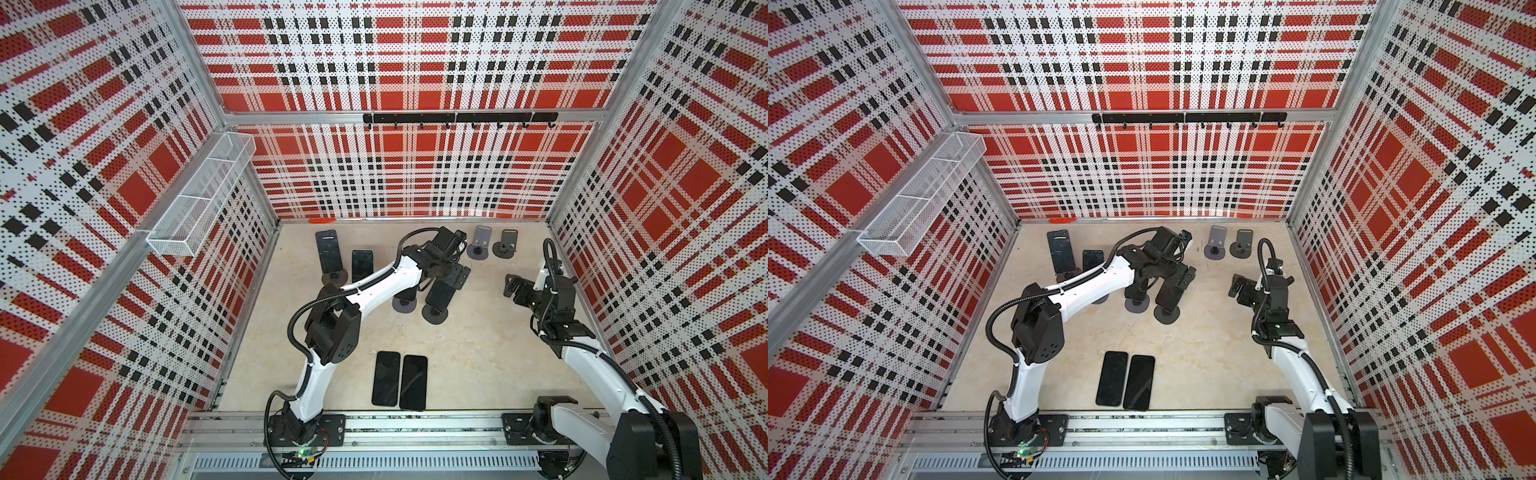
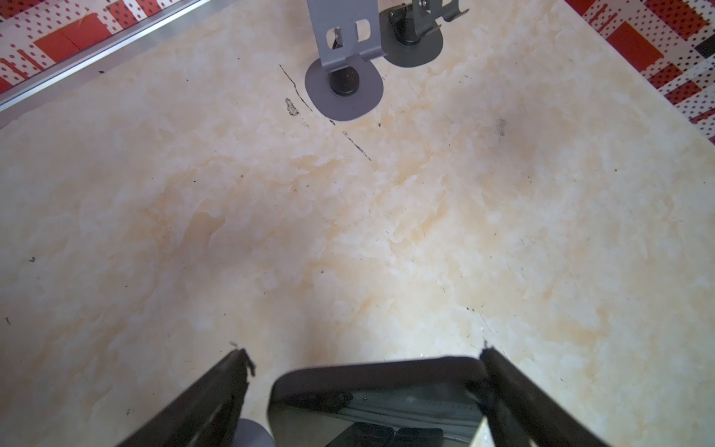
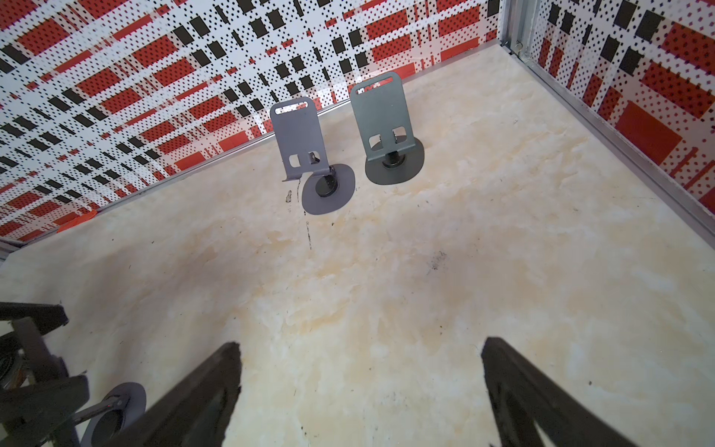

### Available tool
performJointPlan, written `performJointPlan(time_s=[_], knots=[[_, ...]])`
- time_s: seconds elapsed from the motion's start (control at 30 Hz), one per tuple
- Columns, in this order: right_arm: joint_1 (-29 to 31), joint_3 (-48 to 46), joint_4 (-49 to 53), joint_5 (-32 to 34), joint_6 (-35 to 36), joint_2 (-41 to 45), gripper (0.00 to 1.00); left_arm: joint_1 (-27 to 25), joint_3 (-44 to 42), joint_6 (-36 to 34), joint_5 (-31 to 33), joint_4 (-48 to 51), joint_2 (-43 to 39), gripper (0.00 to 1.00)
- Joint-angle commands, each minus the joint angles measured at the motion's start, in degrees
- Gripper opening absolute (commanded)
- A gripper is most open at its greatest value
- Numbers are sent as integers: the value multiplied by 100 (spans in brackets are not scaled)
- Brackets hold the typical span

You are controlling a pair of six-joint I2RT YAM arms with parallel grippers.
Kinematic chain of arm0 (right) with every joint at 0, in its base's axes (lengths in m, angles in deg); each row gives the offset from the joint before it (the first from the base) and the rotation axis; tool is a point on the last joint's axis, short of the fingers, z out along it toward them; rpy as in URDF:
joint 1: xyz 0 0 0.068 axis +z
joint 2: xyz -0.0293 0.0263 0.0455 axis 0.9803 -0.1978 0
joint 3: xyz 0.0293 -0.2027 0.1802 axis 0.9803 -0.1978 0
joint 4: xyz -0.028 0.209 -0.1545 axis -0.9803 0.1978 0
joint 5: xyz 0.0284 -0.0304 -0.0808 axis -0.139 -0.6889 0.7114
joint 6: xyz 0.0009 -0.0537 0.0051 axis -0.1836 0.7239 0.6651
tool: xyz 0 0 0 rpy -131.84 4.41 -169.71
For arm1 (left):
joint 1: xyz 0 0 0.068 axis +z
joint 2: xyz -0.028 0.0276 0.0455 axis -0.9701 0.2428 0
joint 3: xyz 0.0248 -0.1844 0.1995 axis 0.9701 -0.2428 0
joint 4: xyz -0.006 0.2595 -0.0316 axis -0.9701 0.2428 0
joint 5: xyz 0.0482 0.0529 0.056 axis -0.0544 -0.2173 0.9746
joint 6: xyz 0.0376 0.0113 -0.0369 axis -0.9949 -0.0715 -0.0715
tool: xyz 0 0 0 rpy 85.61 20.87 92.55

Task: Remove the phone from the phone stand
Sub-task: 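Close the left gripper on the top edge of the standing phone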

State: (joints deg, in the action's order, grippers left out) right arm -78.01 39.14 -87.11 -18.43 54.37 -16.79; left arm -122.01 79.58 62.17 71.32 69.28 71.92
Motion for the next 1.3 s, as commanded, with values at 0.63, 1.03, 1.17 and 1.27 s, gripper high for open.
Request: performJointPlan(time_s=[0.63, 1.03, 1.17, 1.27], knots=[[-23, -15, -31, 124, -50, -81, 100, 80, -271, -78, -200, 45, -237, 79], [-23, -6, 8, 173, -44, -16, 100, 95, -286, 152, -225, 128, -365, 68], [-21, -7, 4, 203, -51, -15, 100, 131, -167, 236, -176, 129, -396, 68], [-15, 43, 76, 177, -43, -28, 100, 141, -59, 280, -160, 160, -403, 68]])
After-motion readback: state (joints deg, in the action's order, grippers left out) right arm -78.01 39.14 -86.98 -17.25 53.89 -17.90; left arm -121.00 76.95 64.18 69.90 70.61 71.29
